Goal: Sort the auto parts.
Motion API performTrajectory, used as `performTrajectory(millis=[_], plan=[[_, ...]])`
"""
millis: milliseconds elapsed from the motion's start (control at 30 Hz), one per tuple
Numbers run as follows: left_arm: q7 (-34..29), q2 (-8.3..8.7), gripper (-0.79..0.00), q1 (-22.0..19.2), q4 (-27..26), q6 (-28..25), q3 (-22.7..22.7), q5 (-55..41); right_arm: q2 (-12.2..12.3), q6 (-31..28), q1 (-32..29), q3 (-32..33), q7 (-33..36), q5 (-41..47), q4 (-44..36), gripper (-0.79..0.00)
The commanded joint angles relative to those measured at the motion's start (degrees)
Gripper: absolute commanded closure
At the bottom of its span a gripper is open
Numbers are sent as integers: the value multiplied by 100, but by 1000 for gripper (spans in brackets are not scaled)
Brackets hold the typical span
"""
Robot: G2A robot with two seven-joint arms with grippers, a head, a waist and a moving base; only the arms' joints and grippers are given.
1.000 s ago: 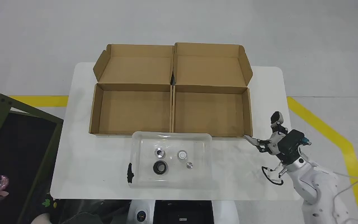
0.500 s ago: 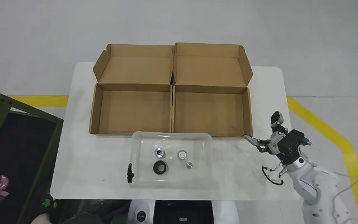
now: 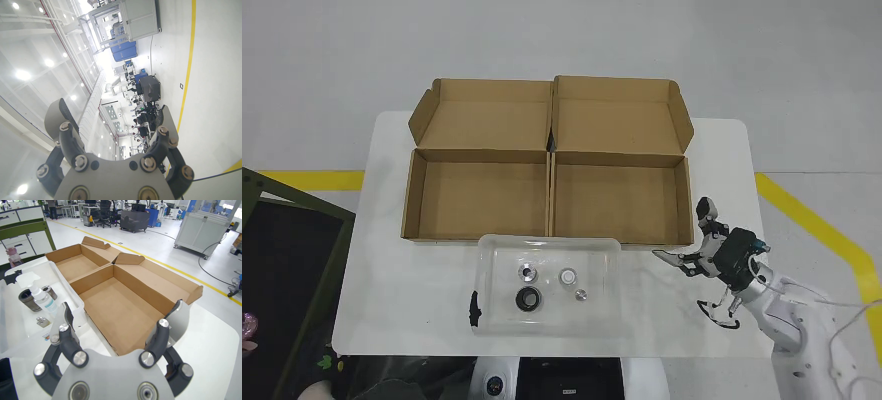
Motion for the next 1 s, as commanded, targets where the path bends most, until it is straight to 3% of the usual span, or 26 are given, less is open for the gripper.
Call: performTrajectory(millis=[0, 500, 967], plan=[[0, 0, -785, 0, 0, 0, 0, 0, 15, -109, 37, -74, 114, -13, -88, -785], [0, 0, -785, 0, 0, 0, 0, 0, 97, -692, 350, -1064, 1063, -359, -639, -785], [0, 0, -785, 0, 0, 0, 0, 0, 126, -825, 957, -2186, 1891, -379, -556, -785]])
